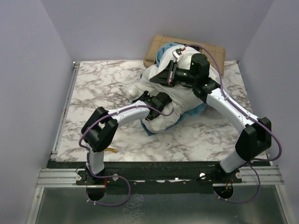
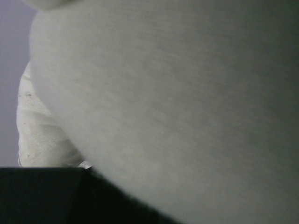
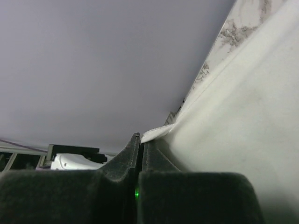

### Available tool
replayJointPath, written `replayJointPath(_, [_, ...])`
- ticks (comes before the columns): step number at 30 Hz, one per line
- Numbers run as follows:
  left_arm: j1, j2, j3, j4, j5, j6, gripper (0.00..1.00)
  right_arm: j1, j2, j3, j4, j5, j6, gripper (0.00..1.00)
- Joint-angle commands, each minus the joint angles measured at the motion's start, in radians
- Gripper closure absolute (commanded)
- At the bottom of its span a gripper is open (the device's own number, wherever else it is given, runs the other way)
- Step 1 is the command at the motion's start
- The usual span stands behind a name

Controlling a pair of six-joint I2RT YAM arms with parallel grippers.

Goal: Put the pillow into the pillowcase
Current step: Stuff the pillow into the pillowcase.

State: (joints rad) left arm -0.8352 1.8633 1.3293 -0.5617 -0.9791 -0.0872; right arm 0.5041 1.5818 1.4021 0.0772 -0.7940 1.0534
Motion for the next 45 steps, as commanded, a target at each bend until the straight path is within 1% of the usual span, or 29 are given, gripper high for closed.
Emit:
replayJointPath(1, [-0.076,0.187,0.122,-0.166,0.162,0.241,1.0,0.214,-0.119,0.084,0.429,-0.367,0.213,1.0])
replayJointPath(5, [-0.079,0.242,0.195,-0.211,0.202,0.228,1.0,0.216,-0.158,0.031,0.404,-0.371,0.201,1.0])
replayJointPath(7, [-0.08,0.245,0.201,-0.219,0.216,0.224,1.0,0.218,-0.174,0.008,0.396,-0.384,0.191,1.0])
replayJointPath(9, [-0.077,0.235,0.199,-0.219,0.248,0.217,1.0,0.23,-0.179,0.011,0.349,-0.409,0.153,1.0])
replayJointPath(10, [-0.076,0.225,0.198,-0.218,0.266,0.21,1.0,0.246,-0.183,0.026,0.265,-0.418,0.085,1.0])
replayJointPath(12, [-0.076,0.206,0.199,-0.218,0.274,0.196,1.0,0.264,-0.188,0.079,0.011,-0.404,-0.106,1.0])
replayJointPath(13, [-0.075,0.194,0.199,-0.218,0.274,0.187,1.0,0.265,-0.195,0.087,-0.083,-0.389,-0.169,1.0])
replayJointPath(14, [-0.075,0.179,0.193,-0.218,0.274,0.176,1.0,0.265,-0.203,0.081,-0.138,-0.369,-0.201,1.0])
replayJointPath(16, [-0.075,0.132,0.167,-0.217,0.279,0.156,1.0,0.252,-0.213,0.076,-0.231,-0.296,-0.257,1.0])
replayJointPath(18, [-0.076,0.07,0.12,-0.211,0.291,0.134,1.0,0.242,-0.218,0.103,-0.333,-0.181,-0.312,1.0])
replayJointPath(20, [-0.076,-0.021,0.056,-0.2,0.305,0.107,1.0,0.236,-0.225,0.159,-0.448,-0.031,-0.362,1.0])
replayJointPath(22, [-0.076,-0.128,-0.022,-0.179,0.333,0.091,1.0,0.229,-0.242,0.195,-0.512,0.092,-0.384,1.0])
replayJointPath(27, [-0.077,-0.436,-0.167,-0.111,0.397,0.061,1.0,0.214,-0.306,0.241,-0.573,0.338,-0.409,1.0])
replayJointPath(29, [-0.075,-0.542,-0.195,-0.091,0.429,0.058,1.0,0.213,-0.308,0.263,-0.654,0.425,-0.43,1.0])
replayJointPath(32, [-0.072,-0.667,-0.214,-0.067,0.493,0.031,1.0,0.213,-0.301,0.244,-0.741,0.489,-0.467,1.0])
replayJointPath(34, [-0.068,-0.731,-0.222,-0.047,0.556,0.004,1.0,0.213,-0.297,0.202,-0.77,0.496,-0.479,1.0])
replayJointPath(37, [-0.057,-0.802,-0.246,0.004,0.635,-0.058,1.0,0.213,-0.298,0.105,-0.781,0.496,-0.477,1.0])
replayJointPath(39, [-0.056,-0.826,-0.273,0.04,0.653,-0.103,1.0,0.214,-0.307,0.017,-0.753,0.511,-0.48,1.0])
replayJointPath(42, [-0.057,-0.812,-0.325,0.087,0.613,-0.195,1.0,0.212,-0.302,-0.098,-0.693,0.551,-0.485,1.0])
replayJointPath(45, [-0.056,-0.753,-0.352,0.111,0.536,-0.284,1.0,0.207,-0.249,-0.086,-0.662,0.575,-0.512,1.0])
